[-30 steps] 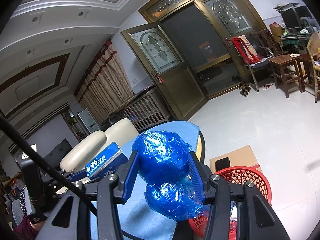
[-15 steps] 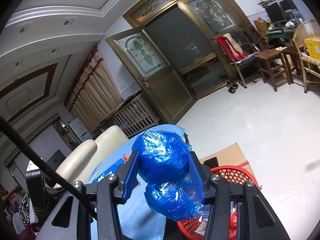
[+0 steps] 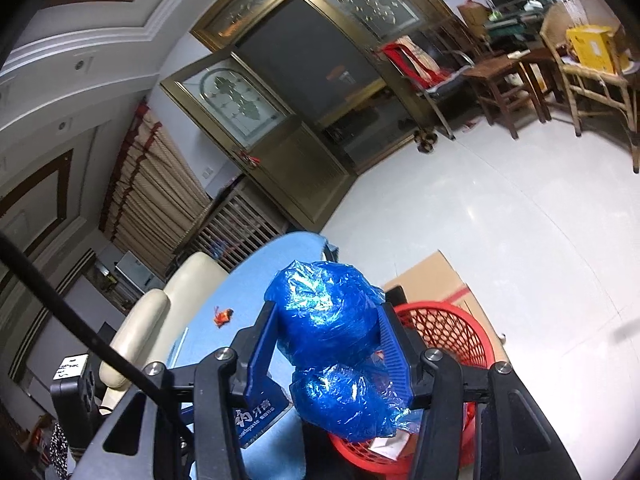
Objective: Collect trash
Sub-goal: 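Open the right tool to drop the blue bag while the left tool drops the toothpaste box into the basket, then return both tools from the basket to the table, then reach the right tool to the orange wrapper while the left tool approaches the white-purple medicine box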
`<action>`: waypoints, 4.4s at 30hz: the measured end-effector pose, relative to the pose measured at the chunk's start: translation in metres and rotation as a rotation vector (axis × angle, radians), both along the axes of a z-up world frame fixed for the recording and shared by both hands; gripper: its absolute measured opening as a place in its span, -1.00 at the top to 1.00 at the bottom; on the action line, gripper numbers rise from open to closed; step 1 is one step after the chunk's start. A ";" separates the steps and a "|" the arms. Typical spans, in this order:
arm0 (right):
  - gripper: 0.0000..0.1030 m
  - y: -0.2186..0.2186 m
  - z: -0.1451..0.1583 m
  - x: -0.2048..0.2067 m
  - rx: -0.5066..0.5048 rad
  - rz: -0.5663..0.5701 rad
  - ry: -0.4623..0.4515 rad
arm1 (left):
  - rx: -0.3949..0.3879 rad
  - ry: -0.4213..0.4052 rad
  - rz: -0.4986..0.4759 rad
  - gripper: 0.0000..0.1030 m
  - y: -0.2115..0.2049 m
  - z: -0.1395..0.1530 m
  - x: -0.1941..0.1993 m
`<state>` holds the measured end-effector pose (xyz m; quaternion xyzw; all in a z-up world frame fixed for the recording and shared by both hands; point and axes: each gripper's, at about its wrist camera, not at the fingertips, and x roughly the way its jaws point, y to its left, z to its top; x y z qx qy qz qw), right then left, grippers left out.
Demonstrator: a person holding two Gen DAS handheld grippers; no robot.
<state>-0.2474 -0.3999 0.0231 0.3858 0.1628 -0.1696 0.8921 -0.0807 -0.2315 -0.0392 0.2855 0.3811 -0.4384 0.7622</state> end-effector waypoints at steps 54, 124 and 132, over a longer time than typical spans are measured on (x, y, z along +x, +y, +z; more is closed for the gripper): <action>-0.40 0.081 0.010 0.079 -0.147 0.197 0.094 | -0.093 -0.260 0.668 -0.37 0.220 0.045 0.109; -0.40 0.165 -0.117 0.647 -0.265 0.597 0.480 | -0.085 0.093 1.003 -0.37 0.378 -0.053 0.225; -0.25 0.184 -0.140 0.659 -0.380 0.664 0.596 | -0.083 0.108 1.019 -0.36 0.383 -0.057 0.222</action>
